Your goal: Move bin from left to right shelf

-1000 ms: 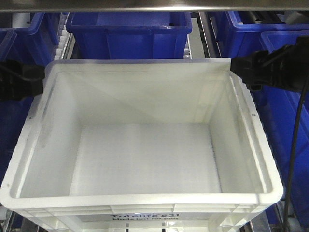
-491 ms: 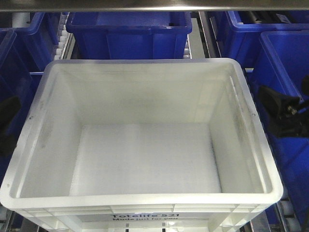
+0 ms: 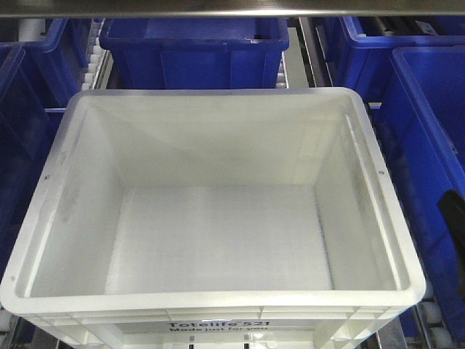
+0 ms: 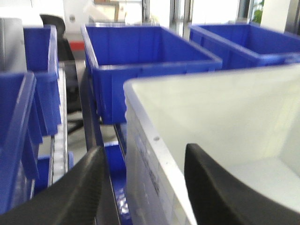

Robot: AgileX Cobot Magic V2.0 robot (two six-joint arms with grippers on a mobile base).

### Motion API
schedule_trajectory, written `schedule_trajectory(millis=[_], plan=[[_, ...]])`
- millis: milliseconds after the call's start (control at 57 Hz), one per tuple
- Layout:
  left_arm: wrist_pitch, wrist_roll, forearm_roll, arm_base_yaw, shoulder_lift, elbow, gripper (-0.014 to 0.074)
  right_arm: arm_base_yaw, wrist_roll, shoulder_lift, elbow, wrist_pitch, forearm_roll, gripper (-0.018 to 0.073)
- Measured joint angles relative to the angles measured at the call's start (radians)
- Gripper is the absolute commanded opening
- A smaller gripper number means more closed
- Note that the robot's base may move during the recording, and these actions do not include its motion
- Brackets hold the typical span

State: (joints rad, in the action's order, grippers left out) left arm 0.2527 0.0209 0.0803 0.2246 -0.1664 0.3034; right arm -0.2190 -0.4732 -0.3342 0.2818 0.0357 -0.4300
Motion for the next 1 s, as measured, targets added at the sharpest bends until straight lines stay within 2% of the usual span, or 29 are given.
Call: schedule_trajectory(millis=[211, 404, 702, 754, 807, 895, 965, 1000], plan=[[0.022, 0.0, -0.006, 0.0, 0.04, 0.0, 0.037, 0.0, -0.011, 0.042, -0.034, 0.047, 0.0, 0.0586], [0.024, 0.0, -0.006, 0.0, 0.04, 0.0, 0.037, 0.0, -0.012, 0.042, -0.034, -0.017, 0.0, 0.0586], [0.024, 0.0, -0.007, 0.0, 0.04, 0.0, 0.0365, 0.0, -0.012, 0.042, -0.034, -0.026, 0.0, 0.0573], [0.024, 0.0, -0.007, 0.0, 0.04, 0.0, 0.0337, 0.0, -0.012, 0.042, -0.034, -0.026, 0.0, 0.0528], [0.024, 0.0, -0.007, 0.0, 0.04, 0.0, 0.0288, 0.0, -0.012, 0.042, -0.034, -0.026, 0.0, 0.0445], [0.024, 0.0, -0.007, 0.0, 0.04, 0.0, 0.015, 0.0, -0.012, 0.042, -0.034, -0.026, 0.0, 0.0237], [0.024, 0.0, -0.007, 0.0, 0.04, 0.0, 0.0004, 0.0, -0.012, 0.042, -0.034, -0.026, 0.0, 0.0069], [0.024, 0.0, -0.007, 0.0, 0.04, 0.0, -0.0009, 0.0, -0.012, 0.042, -0.034, -0.026, 0.0, -0.0017]])
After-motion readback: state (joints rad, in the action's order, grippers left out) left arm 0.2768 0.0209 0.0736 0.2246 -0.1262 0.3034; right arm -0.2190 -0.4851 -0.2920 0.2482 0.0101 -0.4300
